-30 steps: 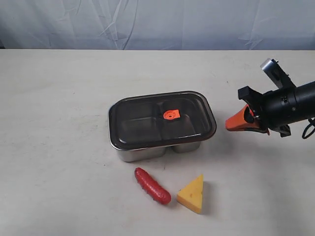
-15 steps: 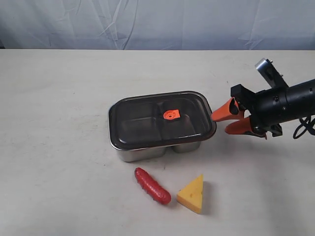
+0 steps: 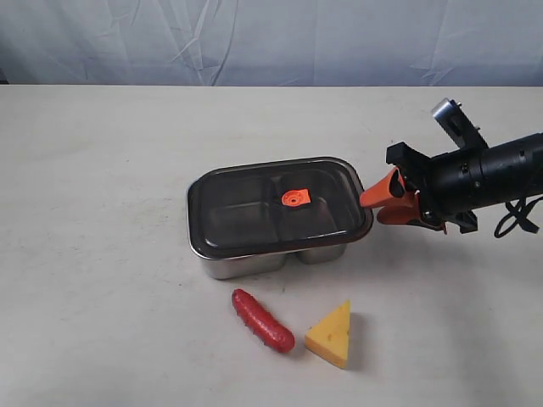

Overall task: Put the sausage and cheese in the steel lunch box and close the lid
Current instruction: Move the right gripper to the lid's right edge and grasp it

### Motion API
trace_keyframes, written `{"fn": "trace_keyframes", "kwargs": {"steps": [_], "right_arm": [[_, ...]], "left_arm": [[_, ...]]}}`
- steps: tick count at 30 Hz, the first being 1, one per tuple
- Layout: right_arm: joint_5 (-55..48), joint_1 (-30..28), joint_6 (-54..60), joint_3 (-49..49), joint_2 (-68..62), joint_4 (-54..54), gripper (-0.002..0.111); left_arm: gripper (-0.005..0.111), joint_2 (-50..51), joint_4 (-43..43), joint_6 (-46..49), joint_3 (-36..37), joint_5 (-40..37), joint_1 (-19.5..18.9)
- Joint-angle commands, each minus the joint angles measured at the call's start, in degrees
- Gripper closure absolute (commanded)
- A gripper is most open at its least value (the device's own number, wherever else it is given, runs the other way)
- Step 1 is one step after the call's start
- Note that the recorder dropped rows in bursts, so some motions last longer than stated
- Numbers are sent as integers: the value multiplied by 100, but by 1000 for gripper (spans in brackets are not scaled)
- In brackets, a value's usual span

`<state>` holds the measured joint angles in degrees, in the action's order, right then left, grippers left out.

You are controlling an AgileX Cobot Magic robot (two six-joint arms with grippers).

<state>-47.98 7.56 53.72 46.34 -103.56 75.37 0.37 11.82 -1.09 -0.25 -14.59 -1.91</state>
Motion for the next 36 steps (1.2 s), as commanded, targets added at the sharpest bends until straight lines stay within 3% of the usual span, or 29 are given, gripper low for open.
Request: {"fn": "trace_keyframes", "kwargs": {"steps": [1, 36], "right_arm": [[-38, -2, 58, 29, -19, 114, 65], [-320, -2, 34, 19, -202, 127, 69]], "left_arm": [[107, -37, -23, 4, 25, 81, -26], [107, -37, -23, 4, 25, 81, -26]]}}
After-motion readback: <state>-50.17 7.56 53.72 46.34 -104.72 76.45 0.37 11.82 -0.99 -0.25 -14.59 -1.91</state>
